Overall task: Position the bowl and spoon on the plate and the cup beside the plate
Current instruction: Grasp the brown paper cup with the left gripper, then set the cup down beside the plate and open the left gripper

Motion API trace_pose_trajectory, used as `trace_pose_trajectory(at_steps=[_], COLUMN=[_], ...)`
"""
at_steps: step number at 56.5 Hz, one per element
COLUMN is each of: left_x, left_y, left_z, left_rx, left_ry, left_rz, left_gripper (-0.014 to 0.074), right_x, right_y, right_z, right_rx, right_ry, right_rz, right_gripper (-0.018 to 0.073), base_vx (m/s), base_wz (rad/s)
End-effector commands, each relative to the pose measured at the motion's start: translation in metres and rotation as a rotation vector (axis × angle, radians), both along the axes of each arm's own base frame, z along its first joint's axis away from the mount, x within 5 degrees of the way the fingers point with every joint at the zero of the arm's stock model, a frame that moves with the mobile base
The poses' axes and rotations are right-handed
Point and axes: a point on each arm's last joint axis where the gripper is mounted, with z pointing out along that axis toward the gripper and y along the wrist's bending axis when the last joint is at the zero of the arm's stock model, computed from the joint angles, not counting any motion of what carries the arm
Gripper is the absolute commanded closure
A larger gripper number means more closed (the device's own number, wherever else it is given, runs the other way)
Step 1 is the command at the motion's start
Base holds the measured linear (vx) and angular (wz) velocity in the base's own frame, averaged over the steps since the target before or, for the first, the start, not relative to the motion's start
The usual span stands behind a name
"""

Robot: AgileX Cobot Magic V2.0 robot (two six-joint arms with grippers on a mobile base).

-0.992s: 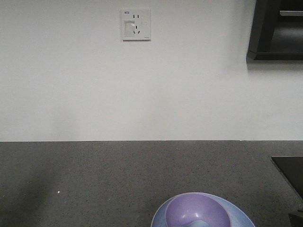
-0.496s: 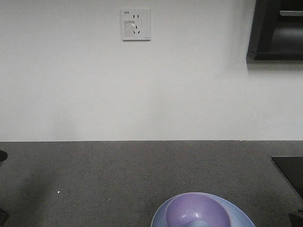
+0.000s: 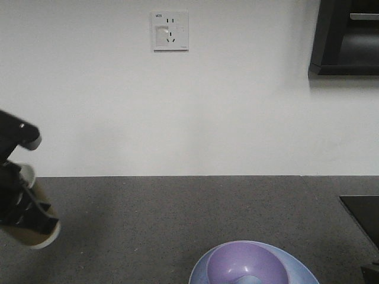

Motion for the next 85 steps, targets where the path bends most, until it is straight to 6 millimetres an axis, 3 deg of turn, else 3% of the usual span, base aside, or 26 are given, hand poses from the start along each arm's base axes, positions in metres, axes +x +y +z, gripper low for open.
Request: trace_pose_trajectory(at_steps=[1,10,21,34,59,69,78,85], left_x=[-0.006,0.001,0.013,0.02,0.029,0.03,0.03,0.03], left_y=[-0.028,-0.072,-0.12,-0.146,-0.162,-0.163,-0.163,-0.163], left_z=[0.038,0.038,0.014,-0.021,-0.049,-0.05,-0.05,-0.05], left_rx=[-0.093,-0.096,-0.056,-0.001,0.008,0.007,0.011,0.012], left_ry=[-0.142,-0.114,-0.016,0.096,0.177,0.172,0.17,0.172], left_rz=[-0.118,-0.241,-0.343,-0.388,-0.399,-0.399,-0.405,-0.405], left_gripper=[0.0596,0.0596,0.0596,0.0596,0.0595,0.0584,0.0514,0.041], right_x=[0.002,0.003,0.003,0.002,0.002,0.003,0.003,0.003], right_y=[-0.001,-0.001,-0.001,-0.001,-0.001,-0.001,-0.001,-0.001], right_z=[0.016,0.016,0.016,0.016,0.016,0.016,0.016,0.016], right_rx=[0.018,0.018,0.018,0.018,0.01,0.003,0.002,0.002], right_ry=[-0.11,-0.115,-0.114,-0.113,-0.115,-0.116,-0.116,-0.116], right_rz=[-0.011,-0.012,-0.011,-0.011,-0.008,-0.006,-0.006,-0.006], right_gripper=[0.0568,0.0568,0.0568,0.0568,0.0568,0.0568,0.0568,0.0568], base_vx=[0.0,0.0,0.0,0.0,0.0,0.0,0.0,0.0], base_wz=[0.0,0.0,0.0,0.0,0.0,0.0,0.0,0.0])
